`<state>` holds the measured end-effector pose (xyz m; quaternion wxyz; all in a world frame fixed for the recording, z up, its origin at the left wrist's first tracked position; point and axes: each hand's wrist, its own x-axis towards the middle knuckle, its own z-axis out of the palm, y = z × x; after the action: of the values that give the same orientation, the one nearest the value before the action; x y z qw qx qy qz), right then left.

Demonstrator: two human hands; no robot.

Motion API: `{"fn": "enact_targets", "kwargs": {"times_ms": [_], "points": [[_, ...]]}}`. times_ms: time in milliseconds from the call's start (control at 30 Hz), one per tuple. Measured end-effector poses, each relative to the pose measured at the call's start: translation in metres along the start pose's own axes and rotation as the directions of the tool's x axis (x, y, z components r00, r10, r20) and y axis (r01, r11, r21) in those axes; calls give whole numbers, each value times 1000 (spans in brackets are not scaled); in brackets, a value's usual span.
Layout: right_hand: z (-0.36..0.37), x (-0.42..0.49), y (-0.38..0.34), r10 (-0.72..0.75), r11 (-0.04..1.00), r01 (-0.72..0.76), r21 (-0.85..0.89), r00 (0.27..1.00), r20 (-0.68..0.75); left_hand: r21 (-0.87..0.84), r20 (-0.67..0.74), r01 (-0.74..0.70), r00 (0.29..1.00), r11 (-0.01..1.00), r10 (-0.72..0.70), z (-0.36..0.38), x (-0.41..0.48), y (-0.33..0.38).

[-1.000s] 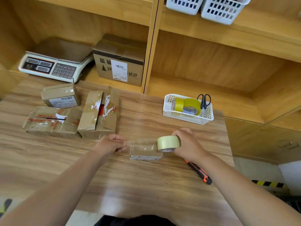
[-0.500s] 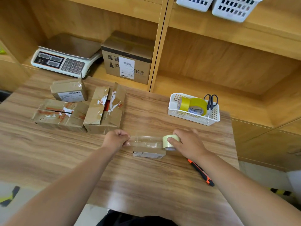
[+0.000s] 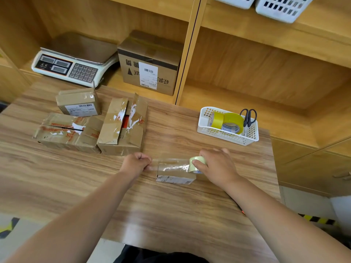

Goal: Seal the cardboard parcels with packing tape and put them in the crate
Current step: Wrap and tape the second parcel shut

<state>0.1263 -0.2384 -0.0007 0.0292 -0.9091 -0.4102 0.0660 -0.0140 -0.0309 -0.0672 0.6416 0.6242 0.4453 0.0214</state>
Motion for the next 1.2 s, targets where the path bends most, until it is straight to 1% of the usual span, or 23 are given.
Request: {"fn": "enact_targets", "kwargs": {"times_ms": [367, 500, 900, 1033, 1200], "points": [[-2, 3, -4, 8, 1000, -9, 22, 1000, 8, -31, -6, 46, 999, 998, -46, 0, 6, -4], [-2, 3, -6, -12, 1000, 12, 9, 1000, -1, -52, -5, 42, 999, 998, -43, 0, 8, -6], [-1, 6, -10, -19, 1000, 19, -20, 1000, -1, -35, -10, 58, 998, 998, -59, 1, 10, -6], [-2, 6, -13, -23, 999, 24, -34, 1000, 11, -27, -36, 70, 997, 997, -71, 6, 9, -9], [1, 7, -13, -29, 998, 29, -47, 1000, 4, 46, -98, 53, 994, 998, -48, 21, 7, -18]]}}
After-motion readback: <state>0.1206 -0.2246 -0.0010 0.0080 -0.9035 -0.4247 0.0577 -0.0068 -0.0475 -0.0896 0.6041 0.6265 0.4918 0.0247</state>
